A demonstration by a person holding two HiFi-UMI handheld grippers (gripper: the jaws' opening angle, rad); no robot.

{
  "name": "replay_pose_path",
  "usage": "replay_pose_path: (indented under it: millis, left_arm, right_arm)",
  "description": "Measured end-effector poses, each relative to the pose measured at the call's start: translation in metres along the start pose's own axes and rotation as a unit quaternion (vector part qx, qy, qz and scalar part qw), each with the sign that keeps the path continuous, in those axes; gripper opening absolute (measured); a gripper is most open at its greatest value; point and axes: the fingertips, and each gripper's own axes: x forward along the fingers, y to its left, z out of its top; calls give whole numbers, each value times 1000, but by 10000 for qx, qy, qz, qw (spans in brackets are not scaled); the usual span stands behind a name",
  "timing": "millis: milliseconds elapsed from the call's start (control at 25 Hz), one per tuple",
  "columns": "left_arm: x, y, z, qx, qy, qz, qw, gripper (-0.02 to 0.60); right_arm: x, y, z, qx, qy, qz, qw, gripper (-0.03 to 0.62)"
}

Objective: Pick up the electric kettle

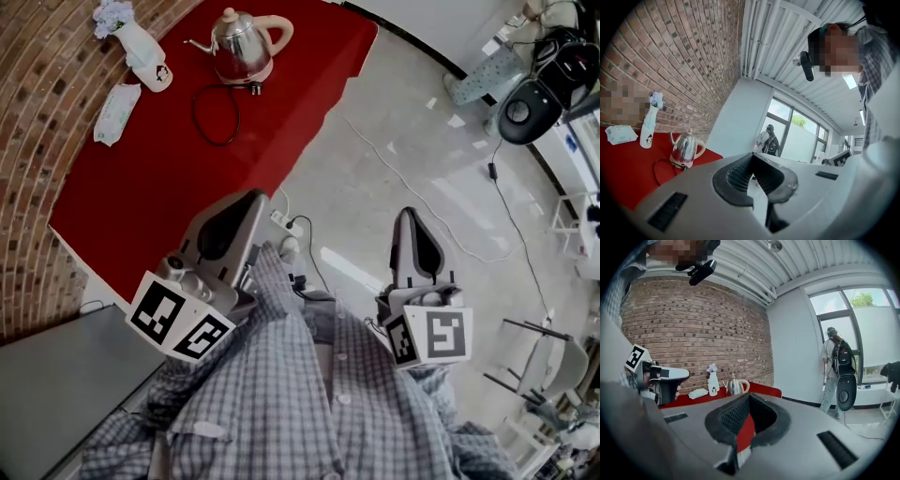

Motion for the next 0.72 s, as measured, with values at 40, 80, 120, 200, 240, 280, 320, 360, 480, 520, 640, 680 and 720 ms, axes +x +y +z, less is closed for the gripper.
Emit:
replay_pose_path:
  millis: [40,80,120,200,240,280,320,360,480,520,640,680,720]
  left_arm:
    - [3,7,3,-3,-15,6,10000,5]
    - [7,14,6,-5,-33,14,10000,5]
    - [10,22,9,-6,-57,24,10000,5]
    - [18,38,17,-23,-110,34,9999,5]
    - [22,45,19,-39,-131,30,9999,5]
    - [25,51,22,-47,-145,21,9999,5]
    - [27,57,24,-39,-152,13,9999,5]
    - [30,63,26,-17,-158,9,9999,5]
    - [38,82,30,10,-193,44,9998,5]
    - [40,88,32,-11,-212,55,9998,5]
    - [46,101,39,-53,-289,55,9996,5]
    - [47,104,42,-48,-311,59,9995,5]
    - [47,107,43,-45,-329,69,9994,5]
  right_arm:
    - [7,1,2,0,4,4,10000,6]
    - [15,3,5,-11,6,19,10000,6]
    - [23,5,8,-39,-1,36,10000,6]
    - [41,8,13,-122,-26,40,9999,6]
    - [48,9,15,-153,-36,29,9999,6]
    - [55,10,17,-170,-46,20,9998,6]
    - [62,11,18,-176,-59,18,9998,6]
    - [69,12,19,-181,-76,25,9998,6]
    - [90,17,21,-197,-92,50,9997,6]
    - [96,18,22,-207,-88,48,9997,6]
    - [109,22,30,-268,-146,69,9995,6]
    - [112,24,33,-281,-166,93,9994,6]
    - [115,25,35,-283,-173,115,9994,6]
